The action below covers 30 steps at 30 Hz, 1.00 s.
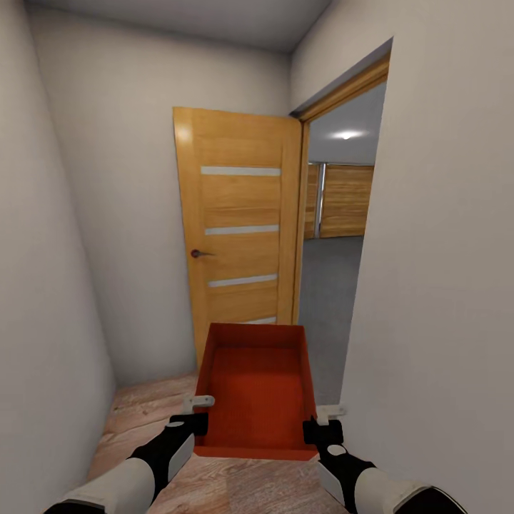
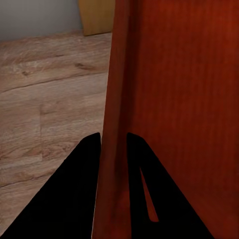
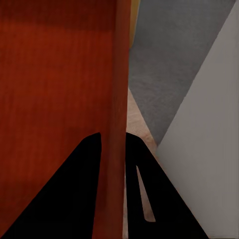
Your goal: Move the two storage containers from the living room to the garage. In the garage, place one container on the floor and stack the other container on top of it (either order is fine).
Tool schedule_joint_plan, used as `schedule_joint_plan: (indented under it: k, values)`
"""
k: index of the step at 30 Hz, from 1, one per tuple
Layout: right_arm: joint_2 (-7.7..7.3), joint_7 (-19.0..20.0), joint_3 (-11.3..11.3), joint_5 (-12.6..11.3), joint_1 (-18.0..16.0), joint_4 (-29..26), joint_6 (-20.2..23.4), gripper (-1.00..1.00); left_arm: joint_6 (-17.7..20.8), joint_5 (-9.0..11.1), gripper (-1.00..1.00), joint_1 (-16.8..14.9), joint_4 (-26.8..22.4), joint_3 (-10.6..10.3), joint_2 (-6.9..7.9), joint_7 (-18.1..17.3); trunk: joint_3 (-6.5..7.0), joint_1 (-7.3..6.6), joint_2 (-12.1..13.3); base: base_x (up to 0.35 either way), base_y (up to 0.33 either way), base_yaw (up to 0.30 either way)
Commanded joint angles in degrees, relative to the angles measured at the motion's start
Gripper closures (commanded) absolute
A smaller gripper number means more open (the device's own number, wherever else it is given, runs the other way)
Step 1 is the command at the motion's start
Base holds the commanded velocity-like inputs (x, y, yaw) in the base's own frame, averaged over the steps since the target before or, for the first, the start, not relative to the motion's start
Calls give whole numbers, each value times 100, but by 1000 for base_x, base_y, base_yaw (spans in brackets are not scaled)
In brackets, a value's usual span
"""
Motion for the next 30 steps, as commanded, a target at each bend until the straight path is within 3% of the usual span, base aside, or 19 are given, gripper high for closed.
schedule_joint_plan:
  k: [1,5,12,30]
  values:
    - [-9,-12,15,-52,-2,16,-13,100,37,27,100,-7,-26,-16,36,64,-9,1,-8,0,0,0]
    - [11,-15,112,-117,-2,16,-13,100,37,80,100,-7,1,-83,48,47,-9,1,-8,0,0,0]
    - [-19,-13,120,-127,-2,16,-13,100,37,-4,100,-7,7,50,38,34,-9,1,-8,0,0,0]
    - [-5,5,523,-527,-2,16,-4,100,33,-4,100,-7,0,49,35,39,-9,1,-8,0,0,0]
